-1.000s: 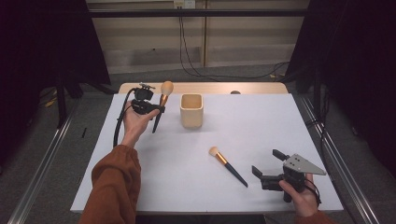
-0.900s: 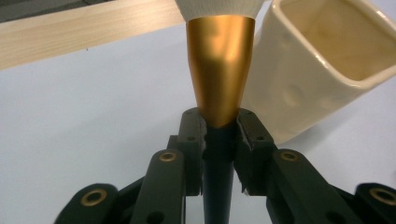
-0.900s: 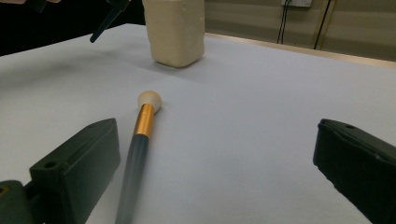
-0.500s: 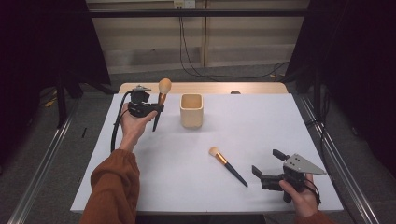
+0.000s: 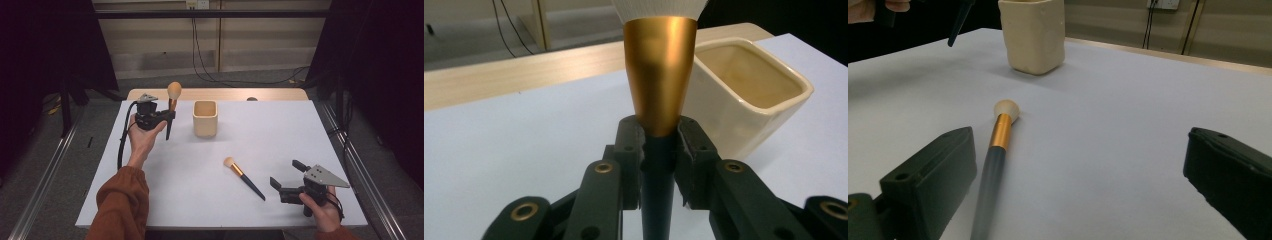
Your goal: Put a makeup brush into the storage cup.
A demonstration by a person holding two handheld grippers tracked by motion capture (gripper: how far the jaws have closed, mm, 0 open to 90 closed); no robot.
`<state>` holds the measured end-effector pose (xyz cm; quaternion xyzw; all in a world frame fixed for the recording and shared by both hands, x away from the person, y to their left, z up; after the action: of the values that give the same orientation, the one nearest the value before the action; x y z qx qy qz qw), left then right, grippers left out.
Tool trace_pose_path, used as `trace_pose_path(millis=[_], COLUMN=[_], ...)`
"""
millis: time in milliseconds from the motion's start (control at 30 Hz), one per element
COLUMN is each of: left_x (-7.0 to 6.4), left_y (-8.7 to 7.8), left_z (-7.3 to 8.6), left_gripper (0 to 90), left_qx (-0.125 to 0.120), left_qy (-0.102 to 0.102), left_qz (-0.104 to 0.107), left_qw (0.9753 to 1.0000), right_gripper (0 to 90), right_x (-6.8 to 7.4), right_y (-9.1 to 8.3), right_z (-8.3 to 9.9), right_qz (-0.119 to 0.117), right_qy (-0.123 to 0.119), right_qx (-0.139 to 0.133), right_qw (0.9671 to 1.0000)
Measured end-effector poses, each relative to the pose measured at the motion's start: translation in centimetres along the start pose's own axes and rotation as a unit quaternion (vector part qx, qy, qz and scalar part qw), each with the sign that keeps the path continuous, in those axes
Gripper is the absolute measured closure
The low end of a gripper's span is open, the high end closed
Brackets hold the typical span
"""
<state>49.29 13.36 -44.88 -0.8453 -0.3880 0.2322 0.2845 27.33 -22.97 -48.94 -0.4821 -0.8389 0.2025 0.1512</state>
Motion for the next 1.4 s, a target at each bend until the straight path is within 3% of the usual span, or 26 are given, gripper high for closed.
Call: trace_pose_path(millis=[167,200,567,667,733,1133,1400], left_x=[0.0,-0.3,-1.0,-1.3,-1.3,-2.0,-3.2], left_y=[-0.3,-0.5,-2.0,-2.4,-2.6,-4.1,-4.6], left_z=[-0.1,-0.2,-0.9,-1.2,-1.4,-3.2,-4.7], left_gripper=[73.9,73.9,73.9,73.9,73.9,74.0,73.9], left_qx=[-0.024,-0.035,-0.079,-0.083,-0.084,-0.109,-0.125], left_qy=[0.002,0.013,0.014,0.022,0.028,0.033,0.042], left_qz=[0.008,0.010,0.025,0.036,0.031,0.036,0.044], left_qw=[0.9997,0.9993,0.9965,0.9957,0.9955,0.9929,0.9903], right_gripper=[0.4,0.4,0.4,0.4,0.4,0.4,0.4], right_x=[0.0,0.0,-0.1,-0.1,-0.1,-0.1,-0.1], right_y=[0.0,0.0,-0.1,0.0,0.0,0.0,0.0], right_z=[0.0,0.0,0.0,0.0,0.0,-0.1,-0.1], right_qz=[0.000,0.000,0.001,0.001,0.001,0.001,0.001], right_qy=[0.002,0.002,0.002,0.003,0.003,0.005,0.007], right_qx=[-0.001,0.000,-0.002,-0.002,-0.003,-0.005,-0.005], right_qw=[1.0000,1.0000,1.0000,1.0000,1.0000,1.0000,1.0000])
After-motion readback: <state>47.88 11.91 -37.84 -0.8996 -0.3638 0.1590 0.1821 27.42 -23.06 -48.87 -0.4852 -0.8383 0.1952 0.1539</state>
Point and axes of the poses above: each handheld gripper's, and its own axes: y roughly forward along the jaws, z roughly out of its underside, x roughly to its left, the point moved 8 cm from there along y, roughly forward along the jaws, and after that the axes turned 11 degrees about x, right-handed, at the moved point
